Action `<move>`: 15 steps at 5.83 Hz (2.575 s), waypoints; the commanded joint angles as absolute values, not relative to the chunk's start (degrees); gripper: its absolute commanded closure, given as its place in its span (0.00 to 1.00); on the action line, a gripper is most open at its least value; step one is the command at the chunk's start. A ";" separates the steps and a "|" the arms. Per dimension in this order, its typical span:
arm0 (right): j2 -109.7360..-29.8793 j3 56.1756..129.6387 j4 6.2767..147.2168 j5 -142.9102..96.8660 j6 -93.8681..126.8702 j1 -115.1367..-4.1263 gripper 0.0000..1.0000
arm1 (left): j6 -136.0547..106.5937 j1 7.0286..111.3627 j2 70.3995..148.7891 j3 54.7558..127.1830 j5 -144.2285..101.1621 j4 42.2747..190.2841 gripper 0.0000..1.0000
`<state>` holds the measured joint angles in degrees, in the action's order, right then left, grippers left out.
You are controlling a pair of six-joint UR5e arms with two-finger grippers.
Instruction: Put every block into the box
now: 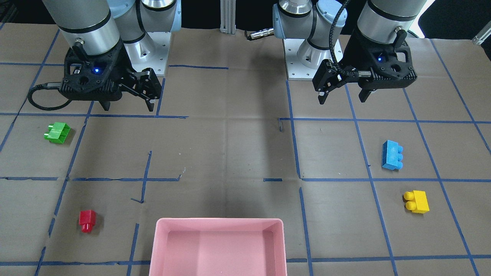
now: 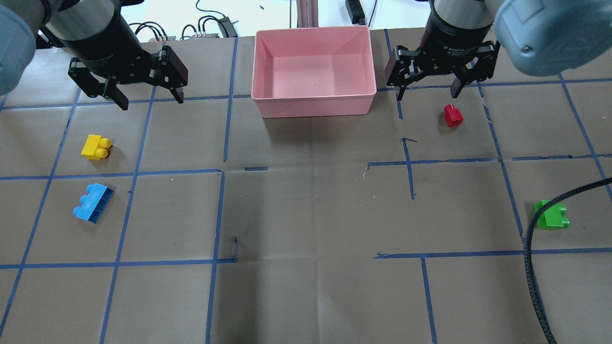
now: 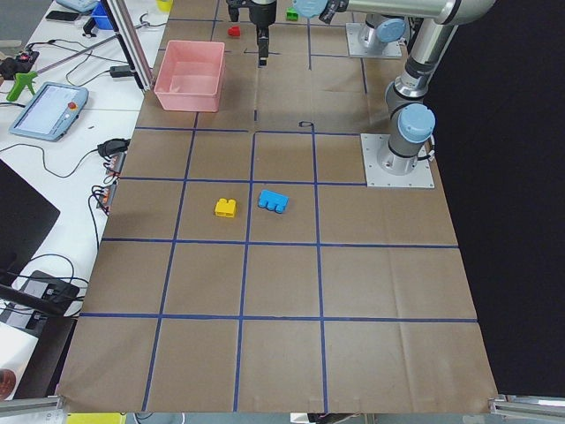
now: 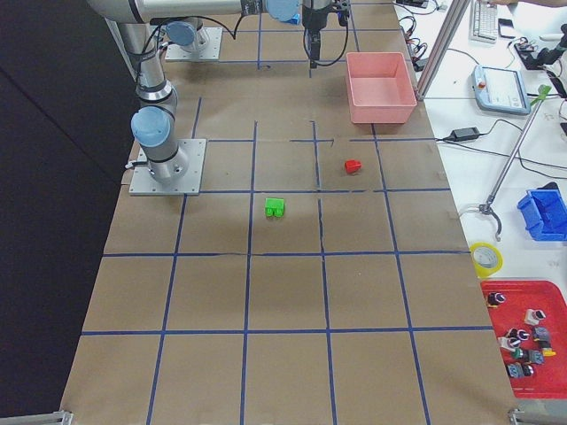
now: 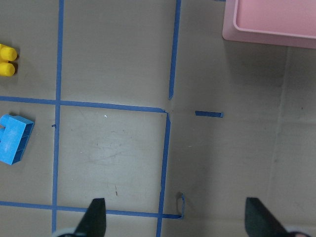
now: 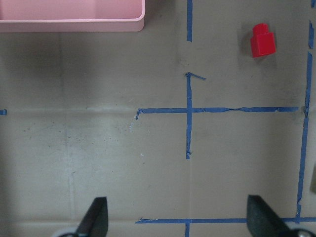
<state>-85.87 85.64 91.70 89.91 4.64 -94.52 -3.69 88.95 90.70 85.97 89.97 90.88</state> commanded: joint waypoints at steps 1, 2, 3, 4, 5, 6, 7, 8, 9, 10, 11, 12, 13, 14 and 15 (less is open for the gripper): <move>-85.87 85.52 91.58 89.91 4.57 -94.57 0.00 | -3.60 88.95 90.70 85.78 90.00 90.88 0.00; -85.87 85.52 91.58 90.00 4.57 -94.57 0.00 | -3.69 88.95 90.70 85.78 90.00 90.88 0.00; -85.96 85.52 91.41 90.00 4.48 -94.48 0.00 | -3.69 88.95 90.70 85.87 90.00 90.88 0.00; -85.96 85.52 91.49 90.00 4.48 -94.48 0.00 | -3.60 88.95 90.62 85.87 90.09 90.97 0.00; -85.96 85.52 91.41 90.00 4.31 -94.48 0.00 | -3.60 88.95 90.62 85.87 90.00 90.97 0.00; -85.96 85.60 91.41 90.00 4.22 -94.48 0.00 | -3.08 88.86 90.27 86.39 90.09 90.97 0.00; -85.96 85.95 91.41 90.00 4.04 -93.96 0.00 | -1.07 88.60 90.00 86.48 90.17 90.88 0.00; -87.00 85.87 91.32 90.00 2.48 -93.43 0.00 | 3.82 86.42 89.91 86.31 90.44 90.88 0.00; -88.06 86.13 91.32 89.91 -0.41 -90.56 0.00 | 10.04 81.26 89.74 86.66 90.00 90.97 0.00; -88.33 86.13 91.32 90.00 -3.83 -86.00 0.00 | 17.68 75.47 89.74 86.66 90.00 90.97 0.00; -89.81 86.22 91.32 89.83 -11.44 -81.61 0.00 | 29.15 68.80 89.13 86.75 90.17 90.97 0.00; -90.35 86.22 91.06 89.13 -15.52 -76.69 0.00 | 39.71 61.86 89.03 86.92 90.09 91.40 0.00; -90.44 86.39 90.53 89.12 -17.56 -74.47 0.00 | 53.39 54.13 89.12 87.88 90.09 91.23 0.00; -90.44 86.48 85.65 89.12 -26.54 -71.49 0.00 | 64.23 48.14 89.47 89.02 89.65 90.80 0.00; -90.44 86.57 85.52 88.86 -27.07 -68.85 0.01 | 67.73 45.81 89.65 90.34 89.56 90.44 0.00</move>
<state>-90.41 86.48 86.76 89.05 -24.43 -71.59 61.88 49.34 89.44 89.13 89.72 90.78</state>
